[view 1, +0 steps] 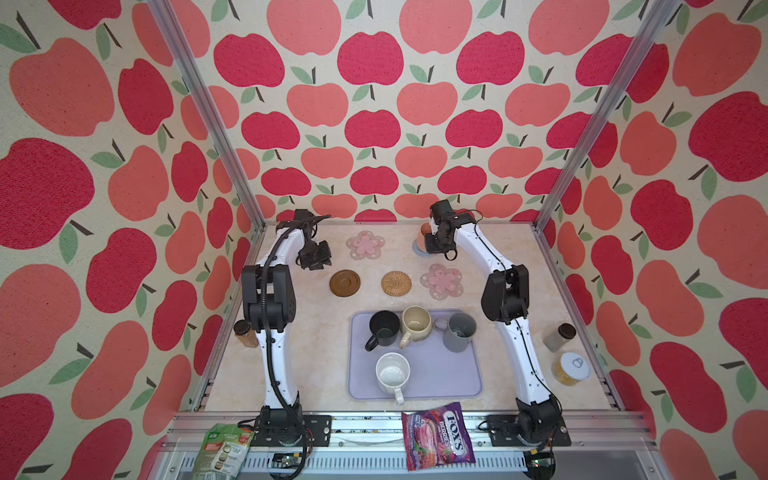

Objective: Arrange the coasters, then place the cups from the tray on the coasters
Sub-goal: 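Lower peach mug onto grey felt coaster with right gripper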

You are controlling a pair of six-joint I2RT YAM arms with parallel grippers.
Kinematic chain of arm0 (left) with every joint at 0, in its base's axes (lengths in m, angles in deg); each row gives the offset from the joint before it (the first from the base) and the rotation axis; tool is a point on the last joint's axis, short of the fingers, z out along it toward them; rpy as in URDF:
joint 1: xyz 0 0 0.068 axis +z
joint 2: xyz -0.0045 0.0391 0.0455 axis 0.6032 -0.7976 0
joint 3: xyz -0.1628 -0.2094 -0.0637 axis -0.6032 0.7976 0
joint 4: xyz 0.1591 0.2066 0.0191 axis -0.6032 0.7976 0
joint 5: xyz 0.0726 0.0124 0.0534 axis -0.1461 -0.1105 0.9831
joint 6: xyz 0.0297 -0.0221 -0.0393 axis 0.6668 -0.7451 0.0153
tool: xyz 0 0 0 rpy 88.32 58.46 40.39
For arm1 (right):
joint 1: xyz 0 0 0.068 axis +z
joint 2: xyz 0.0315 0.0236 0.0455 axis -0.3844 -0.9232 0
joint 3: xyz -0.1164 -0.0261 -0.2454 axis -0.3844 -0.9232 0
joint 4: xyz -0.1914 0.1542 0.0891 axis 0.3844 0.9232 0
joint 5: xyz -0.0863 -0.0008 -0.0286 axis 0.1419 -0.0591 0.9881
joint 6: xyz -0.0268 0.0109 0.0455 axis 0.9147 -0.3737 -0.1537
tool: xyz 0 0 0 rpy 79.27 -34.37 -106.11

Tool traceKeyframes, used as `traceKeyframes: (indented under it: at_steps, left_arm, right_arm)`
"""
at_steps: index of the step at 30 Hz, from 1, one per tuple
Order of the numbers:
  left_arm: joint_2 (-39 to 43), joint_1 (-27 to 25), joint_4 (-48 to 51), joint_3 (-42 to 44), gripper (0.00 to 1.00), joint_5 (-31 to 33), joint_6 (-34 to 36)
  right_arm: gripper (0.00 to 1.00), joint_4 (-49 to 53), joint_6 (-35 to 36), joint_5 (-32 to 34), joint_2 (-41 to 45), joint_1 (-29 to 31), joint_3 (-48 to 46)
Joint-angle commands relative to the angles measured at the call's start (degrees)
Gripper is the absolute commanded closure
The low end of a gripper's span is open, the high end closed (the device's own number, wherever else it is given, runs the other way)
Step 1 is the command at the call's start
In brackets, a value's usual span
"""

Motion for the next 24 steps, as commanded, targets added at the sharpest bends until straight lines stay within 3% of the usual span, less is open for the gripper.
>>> traceKeyframes:
  at_steps: [1, 13, 17, 24]
  left_arm:
    - [-1.6, 0.4, 1.5, -1.7, 0.66, -1.0, 0.2]
    - [-1.6, 0.4, 1.6, -1.4, 0.66, -1.5, 0.1]
    - [-1.7, 0.4, 1.6, -1.4, 0.66, -1.7, 0.0]
    - [-1.7, 0.4, 1.5, -1.4, 0.66, -1.8, -0.2]
  right_arm:
    - [0.91, 0.0, -1.1, -0.2, -0.1, 0.5, 3.0]
    - [0.81, 0.5, -1.4, 0.0, 0.4, 0.8, 3.4]
    - [0.72, 0.7, -1.3, 0.0, 0.3, 0.8, 4.3]
    - [0.71, 0.8, -1.5, -0.5, 0.1, 0.8, 4.6]
